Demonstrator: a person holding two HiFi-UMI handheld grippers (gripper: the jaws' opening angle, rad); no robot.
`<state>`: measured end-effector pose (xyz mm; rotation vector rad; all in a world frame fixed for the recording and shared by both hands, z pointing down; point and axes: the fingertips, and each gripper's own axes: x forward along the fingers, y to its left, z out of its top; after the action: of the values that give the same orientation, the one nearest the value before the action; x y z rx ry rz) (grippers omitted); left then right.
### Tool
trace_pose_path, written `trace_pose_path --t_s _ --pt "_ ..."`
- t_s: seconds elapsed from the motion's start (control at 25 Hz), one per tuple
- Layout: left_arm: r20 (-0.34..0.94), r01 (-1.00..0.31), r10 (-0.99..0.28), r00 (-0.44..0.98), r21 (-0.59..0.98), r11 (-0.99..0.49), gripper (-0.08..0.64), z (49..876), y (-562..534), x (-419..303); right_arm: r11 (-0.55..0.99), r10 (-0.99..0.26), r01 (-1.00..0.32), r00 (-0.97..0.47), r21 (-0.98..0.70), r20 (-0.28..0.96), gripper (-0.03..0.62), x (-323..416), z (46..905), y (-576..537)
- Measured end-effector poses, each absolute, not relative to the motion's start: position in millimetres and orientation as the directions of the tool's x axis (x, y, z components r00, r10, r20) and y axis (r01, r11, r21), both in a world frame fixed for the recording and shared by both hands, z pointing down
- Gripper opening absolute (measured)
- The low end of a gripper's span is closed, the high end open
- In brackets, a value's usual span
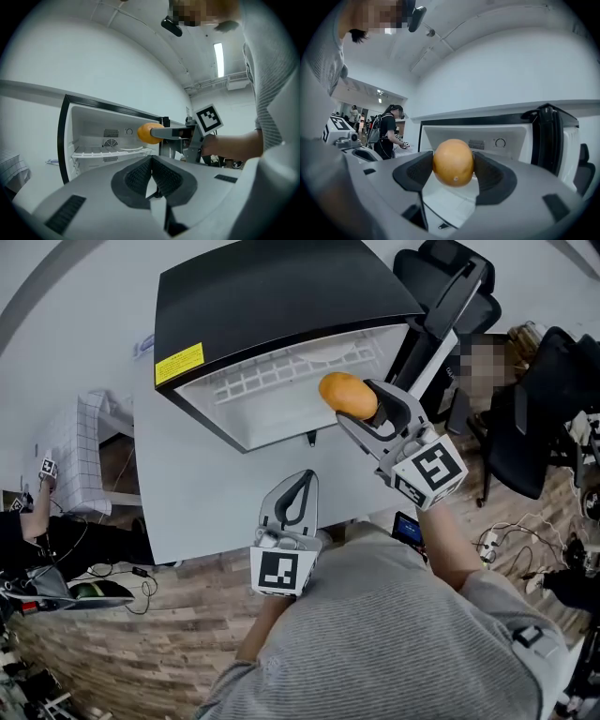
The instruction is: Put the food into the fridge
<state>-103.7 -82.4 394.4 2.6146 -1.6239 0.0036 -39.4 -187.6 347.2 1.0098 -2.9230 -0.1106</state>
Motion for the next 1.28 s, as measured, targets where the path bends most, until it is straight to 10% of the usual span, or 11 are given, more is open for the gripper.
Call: trace_pose_path --t_s 1.28 --pt "0.055 -0.917 -0.916 0.397 0.069 -0.393 0.011 409 -91 -135 0.672 -0.740 -0.734 -0.668 0.095 0.075 0.270 -63 374 -299"
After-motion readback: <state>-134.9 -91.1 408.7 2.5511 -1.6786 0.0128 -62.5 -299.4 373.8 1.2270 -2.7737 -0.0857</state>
